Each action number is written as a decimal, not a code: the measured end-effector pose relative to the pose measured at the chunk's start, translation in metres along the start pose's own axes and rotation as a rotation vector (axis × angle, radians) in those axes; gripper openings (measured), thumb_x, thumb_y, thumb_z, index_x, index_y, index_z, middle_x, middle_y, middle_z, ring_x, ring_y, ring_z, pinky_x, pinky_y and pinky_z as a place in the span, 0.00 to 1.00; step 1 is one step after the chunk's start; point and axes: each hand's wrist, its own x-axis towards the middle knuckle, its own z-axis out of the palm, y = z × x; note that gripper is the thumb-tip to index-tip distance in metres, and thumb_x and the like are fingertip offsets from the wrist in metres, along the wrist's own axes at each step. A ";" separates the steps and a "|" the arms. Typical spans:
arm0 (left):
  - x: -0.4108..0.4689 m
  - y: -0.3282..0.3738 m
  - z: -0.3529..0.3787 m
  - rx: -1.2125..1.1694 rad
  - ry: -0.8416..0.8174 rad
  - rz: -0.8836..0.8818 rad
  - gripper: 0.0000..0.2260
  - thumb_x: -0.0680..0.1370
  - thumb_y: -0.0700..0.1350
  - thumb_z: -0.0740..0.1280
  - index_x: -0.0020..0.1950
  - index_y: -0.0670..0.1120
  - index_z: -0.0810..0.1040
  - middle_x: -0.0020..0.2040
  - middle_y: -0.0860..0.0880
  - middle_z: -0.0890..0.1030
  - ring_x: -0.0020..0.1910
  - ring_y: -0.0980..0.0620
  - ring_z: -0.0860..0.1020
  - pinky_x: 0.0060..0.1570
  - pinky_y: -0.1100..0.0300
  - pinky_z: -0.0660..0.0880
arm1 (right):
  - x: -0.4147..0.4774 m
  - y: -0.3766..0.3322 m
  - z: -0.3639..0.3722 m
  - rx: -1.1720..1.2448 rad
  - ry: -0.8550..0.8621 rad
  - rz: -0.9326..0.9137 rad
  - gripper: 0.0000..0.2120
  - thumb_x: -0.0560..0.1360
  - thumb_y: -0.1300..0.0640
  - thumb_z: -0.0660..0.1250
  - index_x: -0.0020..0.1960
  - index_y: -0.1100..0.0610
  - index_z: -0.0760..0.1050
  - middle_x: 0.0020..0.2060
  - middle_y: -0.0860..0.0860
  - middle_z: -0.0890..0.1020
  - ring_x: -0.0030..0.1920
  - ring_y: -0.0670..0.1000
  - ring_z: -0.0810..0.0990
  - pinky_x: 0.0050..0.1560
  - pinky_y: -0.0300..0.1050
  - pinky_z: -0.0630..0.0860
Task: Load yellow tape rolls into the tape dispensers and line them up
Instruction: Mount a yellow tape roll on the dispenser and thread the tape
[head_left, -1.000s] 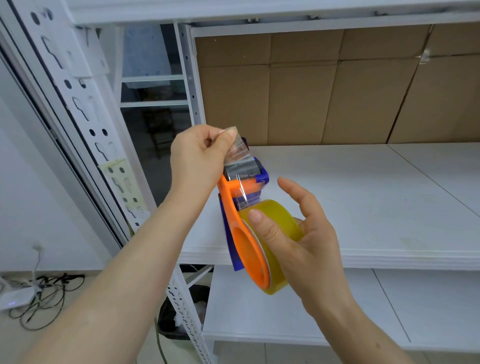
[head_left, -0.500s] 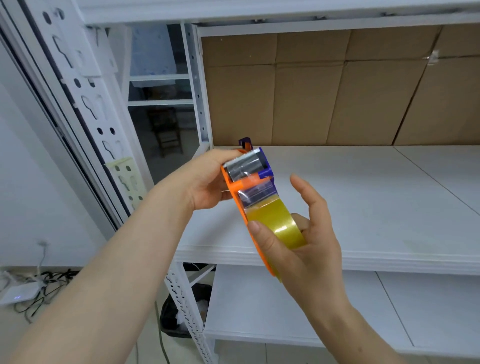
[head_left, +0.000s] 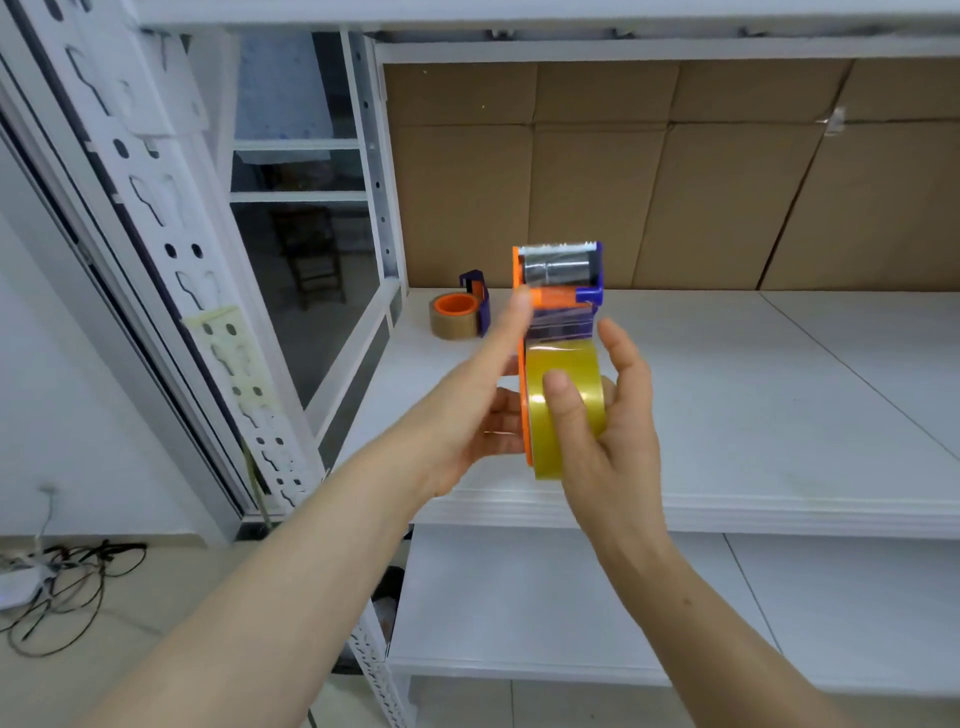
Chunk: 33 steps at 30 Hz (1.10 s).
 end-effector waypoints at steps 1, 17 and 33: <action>0.000 -0.001 0.007 0.036 0.002 0.044 0.29 0.68 0.69 0.62 0.58 0.49 0.80 0.49 0.46 0.85 0.48 0.48 0.83 0.52 0.54 0.79 | 0.000 0.002 0.002 -0.018 -0.016 -0.002 0.22 0.76 0.50 0.60 0.64 0.35 0.55 0.49 0.28 0.75 0.51 0.29 0.76 0.48 0.25 0.74; 0.004 -0.021 0.005 0.056 0.203 0.326 0.16 0.77 0.45 0.67 0.65 0.50 0.72 0.51 0.47 0.84 0.41 0.54 0.84 0.46 0.57 0.81 | 0.078 -0.035 -0.020 -0.137 -0.151 -0.100 0.16 0.76 0.52 0.65 0.62 0.54 0.76 0.52 0.44 0.81 0.53 0.39 0.79 0.50 0.32 0.76; 0.005 -0.023 0.006 0.070 0.240 0.326 0.15 0.77 0.42 0.66 0.63 0.52 0.73 0.52 0.48 0.82 0.43 0.52 0.82 0.36 0.65 0.79 | 0.084 -0.019 -0.016 -0.097 -0.168 -0.023 0.08 0.75 0.60 0.66 0.49 0.60 0.83 0.40 0.49 0.84 0.41 0.45 0.82 0.42 0.39 0.79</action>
